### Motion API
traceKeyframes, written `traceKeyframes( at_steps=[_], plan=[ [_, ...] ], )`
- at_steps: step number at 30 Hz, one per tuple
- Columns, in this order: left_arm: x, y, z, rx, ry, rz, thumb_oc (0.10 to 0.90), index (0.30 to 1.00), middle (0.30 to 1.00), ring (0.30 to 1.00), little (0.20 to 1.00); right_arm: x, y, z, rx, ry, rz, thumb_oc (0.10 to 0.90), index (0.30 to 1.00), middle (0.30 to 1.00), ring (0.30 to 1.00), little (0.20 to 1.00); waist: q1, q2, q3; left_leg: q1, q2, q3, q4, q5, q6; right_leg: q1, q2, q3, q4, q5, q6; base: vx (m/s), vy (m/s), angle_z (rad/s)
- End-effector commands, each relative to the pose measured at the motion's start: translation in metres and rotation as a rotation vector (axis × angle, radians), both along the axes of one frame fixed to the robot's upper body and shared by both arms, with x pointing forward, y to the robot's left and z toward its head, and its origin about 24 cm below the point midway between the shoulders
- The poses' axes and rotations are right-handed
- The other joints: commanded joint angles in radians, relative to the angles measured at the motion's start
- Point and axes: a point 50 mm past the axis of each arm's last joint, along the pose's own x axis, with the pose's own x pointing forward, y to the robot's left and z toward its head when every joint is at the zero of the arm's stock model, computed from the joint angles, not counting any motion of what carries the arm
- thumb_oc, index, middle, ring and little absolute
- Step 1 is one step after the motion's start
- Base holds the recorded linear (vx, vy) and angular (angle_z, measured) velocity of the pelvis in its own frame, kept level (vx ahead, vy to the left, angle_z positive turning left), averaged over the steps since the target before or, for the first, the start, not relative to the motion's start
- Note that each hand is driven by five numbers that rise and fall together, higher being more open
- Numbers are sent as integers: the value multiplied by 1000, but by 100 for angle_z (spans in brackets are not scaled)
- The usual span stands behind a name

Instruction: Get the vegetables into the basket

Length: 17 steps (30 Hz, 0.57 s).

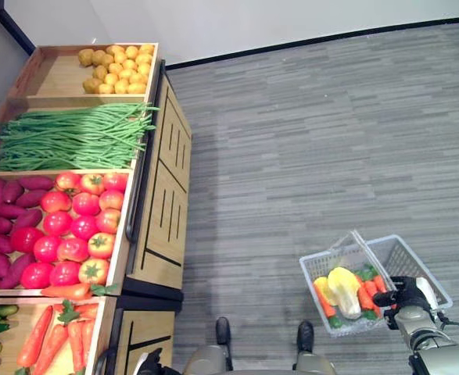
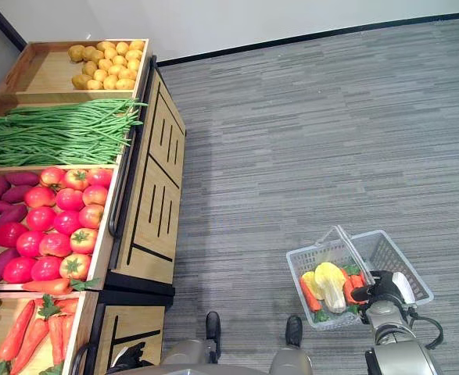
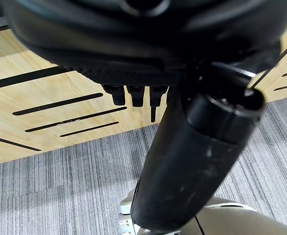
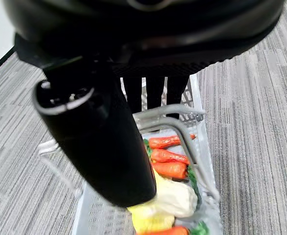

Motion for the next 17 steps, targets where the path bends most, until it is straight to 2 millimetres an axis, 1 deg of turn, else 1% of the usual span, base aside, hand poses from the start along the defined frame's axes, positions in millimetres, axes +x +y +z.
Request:
traceKeyframes(
  at_steps=[1,3,5,6,7,8,10,11,12,13,14,15,16,17],
  plan=[
    [-4,15,1,52,29,13,900,1000,1000,1000,1000,13,-19,24,-81,-104,-52,900,1000,1000,1000,1000,5,-83,-38,1,-3,-45,-18,-5,-15,27,-29,-34,5,-33,30,10,-2,3],
    [-5,15,1,52,34,8,900,1000,1000,1000,1000,8,-17,20,-65,-98,-64,900,1000,1000,1000,1000,4,-87,-39,4,-5,-45,-18,-8,-14,29,-32,-36,5,-31,32,-13,10,4],
    [-6,17,1,52,39,12,900,1000,1000,1000,1000,-2,-16,12,-38,-76,-85,900,1000,1000,1000,1000,0,-92,-40,9,-9,-45,-18,-13,-11,34,-34,-37,5,-30,34,-13,18,1],
    [-6,17,1,50,38,20,900,1000,1000,1000,1000,-8,-12,5,-23,-58,-91,900,1000,1000,1000,1000,-1,-95,-43,14,-10,-46,-18,-15,-10,40,-36,-39,5,-30,35,-21,31,4],
    [-6,19,1,54,40,39,900,1000,1000,1000,1000,-17,-2,-7,24,-39,-100,900,1000,1000,1000,1000,-2,-101,-52,22,-11,-49,-18,-20,-9,49,-35,-42,5,-32,35,-5,19,7],
    [-7,21,2,53,42,55,900,1000,1000,1000,1000,-31,10,-22,77,6,-90,900,1000,1000,1000,1000,-4,-110,-62,28,-12,-53,-18,-24,-7,58,-36,-45,5,-32,35,4,5,10],
    [-9,24,2,51,48,77,900,1000,1000,1000,1000,-52,24,-41,161,65,-104,900,1000,1000,1000,1000,-6,-121,-77,40,-13,-58,-18,-29,-6,72,-38,-53,5,-36,35,16,0,13],
    [-11,28,2,55,53,97,900,1000,1000,1000,1000,-68,45,-57,255,99,-103,900,1000,1000,1000,1000,-6,-131,-91,46,-14,-63,-18,-31,-7,83,-38,-58,5,-38,35,15,-9,10],
    [-14,29,2,55,63,102,900,1000,1000,1000,1000,-76,53,-63,284,124,-87,900,1000,1000,1000,1000,-7,-137,-98,47,-14,-65,-18,-32,-6,86,-39,-61,5,-39,35,-4,-10,11],
    [-19,32,2,52,86,102,900,1000,1000,1000,1000,-93,68,-74,314,214,-15,900,1000,1000,1000,1000,-6,-146,-108,51,-16,-70,-18,-33,-5,93,-40,-67,5,-39,36,-4,8,8],
    [-24,32,1,36,109,94,900,1000,1000,1000,1000,-111,80,-83,357,292,14,900,1000,1000,1000,1000,-7,-152,-117,58,-17,-72,-18,-36,-3,100,-41,-69,5,-39,36,-10,44,10],
    [-34,32,0,-4,145,126,900,1000,1000,1000,1000,-127,94,-91,397,379,75,900,1000,1000,1000,1000,-13,-158,-129,67,-20,-69,-18,-42,2,103,-41,-60,5,-37,37,-3,62,3],
    [-34,32,0,-9,139,142,900,1000,1000,1000,1000,-134,102,-94,420,403,85,900,1000,1000,1000,1000,-14,-163,-135,73,-21,-64,-18,-45,4,105,-42,-57,5,-35,38,-7,82,-3],
    [-36,31,-1,-27,142,170,900,1000,1000,1000,1000,-146,111,-98,465,427,60,900,1000,1000,1000,1000,-19,-166,-140,82,-23,-56,-18,-50,6,108,-45,-52,5,-31,40,-6,76,-9]
  ],
)
